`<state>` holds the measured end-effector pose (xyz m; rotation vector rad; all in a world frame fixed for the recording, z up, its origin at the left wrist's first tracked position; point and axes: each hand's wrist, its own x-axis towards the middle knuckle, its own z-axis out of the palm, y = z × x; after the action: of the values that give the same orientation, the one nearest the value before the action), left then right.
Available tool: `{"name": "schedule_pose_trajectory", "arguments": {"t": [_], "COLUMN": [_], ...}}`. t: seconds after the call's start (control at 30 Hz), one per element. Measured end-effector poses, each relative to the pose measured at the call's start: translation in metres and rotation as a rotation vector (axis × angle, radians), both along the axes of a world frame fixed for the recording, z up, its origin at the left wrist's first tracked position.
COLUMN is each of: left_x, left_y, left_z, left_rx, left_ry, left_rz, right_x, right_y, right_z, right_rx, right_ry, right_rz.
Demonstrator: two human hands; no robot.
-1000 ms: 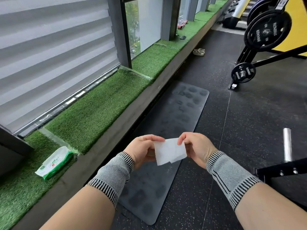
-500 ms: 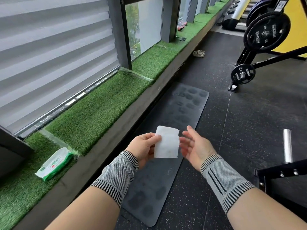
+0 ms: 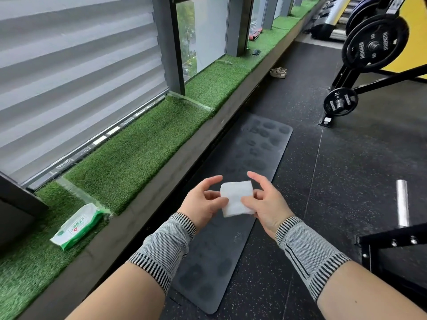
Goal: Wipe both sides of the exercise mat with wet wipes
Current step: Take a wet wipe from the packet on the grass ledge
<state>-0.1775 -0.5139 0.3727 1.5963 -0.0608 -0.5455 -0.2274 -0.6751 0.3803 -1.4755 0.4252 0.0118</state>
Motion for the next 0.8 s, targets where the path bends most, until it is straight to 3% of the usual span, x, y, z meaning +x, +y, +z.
{"name": "schedule_pose_trajectory", "arguments": {"t": [0.13,0.27,0.43,0.53,0.6,0.67,0.8], "left_x": [0.004,0.009,0.020,0.030,0.035,0.043,0.071], "left_y": [0.001,0.004,-0.003,-0.009,-0.015,-0.023,-0.048], "left_z": [-0.003,-0.004,-0.004,-0.005,0.001,0.003,0.003], "left_rx": [0.203,0.402,0.485,0.128,-0.015,0.027,0.155], "left_ry": [-0.163,-0.293,-0.254,0.081,0.222,0.182,0.099], "left_rz": [-0.042,-0.077,-0.082,0.002,-0.059,-0.096,-0.063], "right_x": [0.003,0.010,0.022,0.032,0.036,0.040,0.057], "right_y": [-0.004,-0.004,0.002,-0.001,-0.008,-0.017,-0.046], "right_z": [-0.001,-0.001,0.007,0.008,0.009,0.010,0.010], "right_rx": [-0.134,-0.540,-0.788,-0.471,-0.202,-0.062,-0.069], "right_ry": [-0.047,0.062,0.102,0.153,0.183,0.180,0.133], "right_rz": [0.104,0.247,0.237,0.112,0.060,0.048,0.043]}}
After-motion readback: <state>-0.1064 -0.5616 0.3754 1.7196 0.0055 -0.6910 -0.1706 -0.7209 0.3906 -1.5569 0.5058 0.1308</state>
